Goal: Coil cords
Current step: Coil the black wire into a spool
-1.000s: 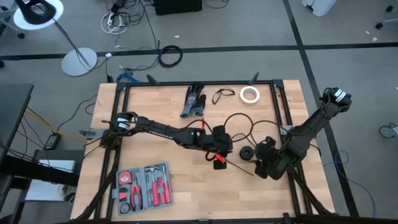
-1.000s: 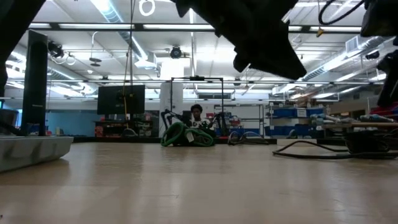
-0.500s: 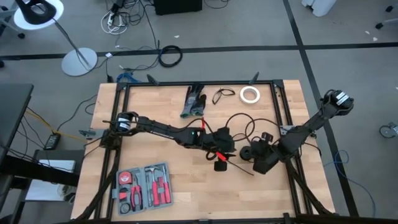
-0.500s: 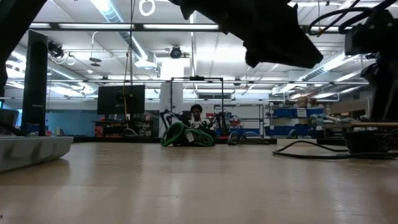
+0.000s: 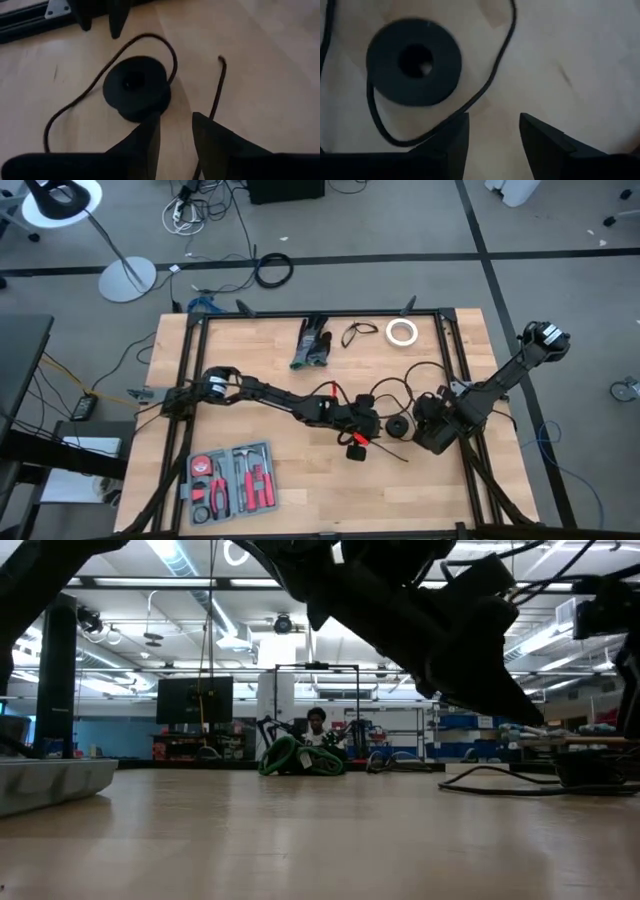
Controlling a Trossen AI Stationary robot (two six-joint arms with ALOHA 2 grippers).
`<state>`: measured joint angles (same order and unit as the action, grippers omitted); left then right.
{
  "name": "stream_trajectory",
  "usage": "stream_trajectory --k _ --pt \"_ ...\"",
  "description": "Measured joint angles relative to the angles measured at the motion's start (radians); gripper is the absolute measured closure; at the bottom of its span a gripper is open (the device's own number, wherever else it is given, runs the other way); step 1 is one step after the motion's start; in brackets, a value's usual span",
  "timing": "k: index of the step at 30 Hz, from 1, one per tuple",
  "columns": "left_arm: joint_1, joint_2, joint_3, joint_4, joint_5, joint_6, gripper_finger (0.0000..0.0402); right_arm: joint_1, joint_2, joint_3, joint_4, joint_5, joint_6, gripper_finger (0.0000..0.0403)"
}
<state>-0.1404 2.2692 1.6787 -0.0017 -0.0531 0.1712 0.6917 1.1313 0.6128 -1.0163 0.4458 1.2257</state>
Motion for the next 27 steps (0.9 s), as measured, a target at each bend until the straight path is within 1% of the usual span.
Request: stream_trajectory --k 4,7,9,12,15,17,18,20,24,27 --pt "0.003 -0.003 0.000 0.011 -0.019 0.073 0.0285 0.015 0.000 -0.023 0.031 -0.020 0.004 0.0235" --pt "0.002 -0.003 0.000 0.012 -0.053 0.209 0.0285 0.019 0.000 -0.024 0.060 -0.024 -0.007 0.0236" --pt "0.002 -0.003 0.000 0.014 -0.057 0.270 0.0285 0.019 0.000 -0.024 0.073 -0.057 -0.002 0.0236" --pt "0.001 0.007 0.000 0.041 -0.094 0.319 0.0285 0.013 0.000 -0.024 0.057 -0.081 0.037 0.0237" --pt "0.001 0.021 0.016 0.037 -0.089 0.327 0.0285 0.013 0.000 -0.024 0.028 -0.046 0.074 0.0239" --pt "0.001 0.045 0.053 0.046 -0.083 0.325 0.0285 0.013 0.000 -0.024 0.032 -0.017 0.076 0.0239" --pt "0.001 0.057 0.071 0.021 -0.080 0.322 0.0285 0.013 0.000 -0.024 0.033 -0.007 0.076 0.0239" --pt "-0.001 0.097 0.130 0.010 -0.064 0.318 0.0285 0.012 0.000 -0.024 0.043 -0.005 0.075 0.0238" --pt "-0.009 0.153 0.279 -0.146 -0.059 0.318 0.0285 0.015 -0.014 -0.024 0.028 -0.028 0.096 0.0241" --pt "-0.011 0.186 0.372 -0.262 -0.065 0.319 0.0285 0.040 -0.044 -0.024 0.020 -0.031 0.110 0.0244"
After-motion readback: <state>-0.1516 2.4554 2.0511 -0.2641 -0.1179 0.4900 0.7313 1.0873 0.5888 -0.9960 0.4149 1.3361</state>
